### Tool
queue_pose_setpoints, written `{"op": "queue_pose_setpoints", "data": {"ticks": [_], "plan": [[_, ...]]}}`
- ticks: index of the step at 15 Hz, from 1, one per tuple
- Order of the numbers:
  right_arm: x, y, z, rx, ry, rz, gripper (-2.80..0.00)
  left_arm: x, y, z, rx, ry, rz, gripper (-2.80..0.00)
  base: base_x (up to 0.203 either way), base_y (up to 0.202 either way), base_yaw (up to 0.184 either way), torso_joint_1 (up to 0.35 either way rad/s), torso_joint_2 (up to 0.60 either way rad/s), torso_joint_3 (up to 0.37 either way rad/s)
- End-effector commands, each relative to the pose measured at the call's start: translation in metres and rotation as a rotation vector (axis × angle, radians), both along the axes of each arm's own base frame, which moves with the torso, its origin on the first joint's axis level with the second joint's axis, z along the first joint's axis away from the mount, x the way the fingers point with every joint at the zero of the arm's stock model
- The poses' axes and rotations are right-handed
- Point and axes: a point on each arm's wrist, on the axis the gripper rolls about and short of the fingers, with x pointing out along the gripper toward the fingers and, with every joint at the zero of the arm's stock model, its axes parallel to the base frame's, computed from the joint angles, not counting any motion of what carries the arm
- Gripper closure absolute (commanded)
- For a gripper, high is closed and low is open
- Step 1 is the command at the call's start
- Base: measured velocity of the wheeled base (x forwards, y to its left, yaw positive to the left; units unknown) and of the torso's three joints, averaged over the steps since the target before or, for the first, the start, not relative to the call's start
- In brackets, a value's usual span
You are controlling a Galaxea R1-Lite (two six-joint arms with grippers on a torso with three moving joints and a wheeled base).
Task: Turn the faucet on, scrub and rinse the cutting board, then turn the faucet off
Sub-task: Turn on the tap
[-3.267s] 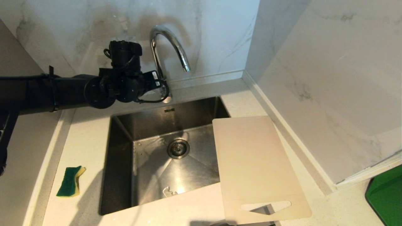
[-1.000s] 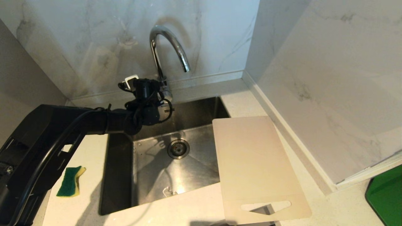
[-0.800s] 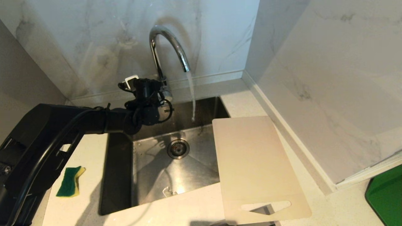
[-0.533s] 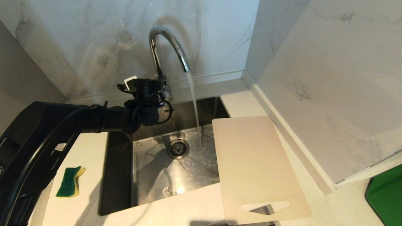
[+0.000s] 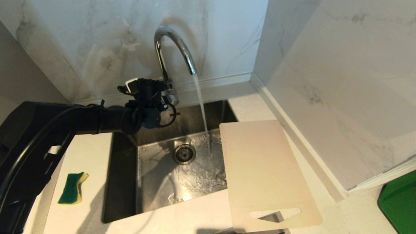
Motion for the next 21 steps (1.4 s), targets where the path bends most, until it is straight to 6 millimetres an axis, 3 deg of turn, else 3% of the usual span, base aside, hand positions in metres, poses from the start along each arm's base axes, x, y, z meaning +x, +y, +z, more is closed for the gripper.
{"op": "queue_pose_setpoints", "data": {"ticks": [1, 7, 14, 18, 21], "plan": [[0.000, 0.000, 0.000, 0.000, 0.000, 0.002, 0.00, -0.005, -0.001, 0.006, -0.005, 0.005, -0.014, -2.80, 0.000, 0.000, 0.000, 0.000, 0.00, 0.000], [0.000, 0.000, 0.000, 0.000, 0.000, 0.000, 0.00, -0.013, -0.002, 0.023, -0.024, -0.014, -0.054, -2.80, 0.000, 0.000, 0.000, 0.000, 0.00, 0.000], [0.000, 0.000, 0.000, 0.000, 0.000, 0.000, 0.00, -0.028, 0.001, 0.058, -0.059, -0.095, -0.066, -2.80, 0.000, 0.000, 0.000, 0.000, 0.00, 0.000], [0.000, 0.000, 0.000, 0.000, 0.000, 0.000, 0.00, -0.061, 0.016, 0.109, -0.089, -0.141, -0.111, -2.80, 0.000, 0.000, 0.000, 0.000, 0.00, 0.000], [0.000, 0.000, 0.000, 0.000, 0.000, 0.000, 0.00, -0.108, 0.037, 0.153, -0.092, -0.131, -0.207, -2.80, 0.000, 0.000, 0.000, 0.000, 0.00, 0.000]]}}
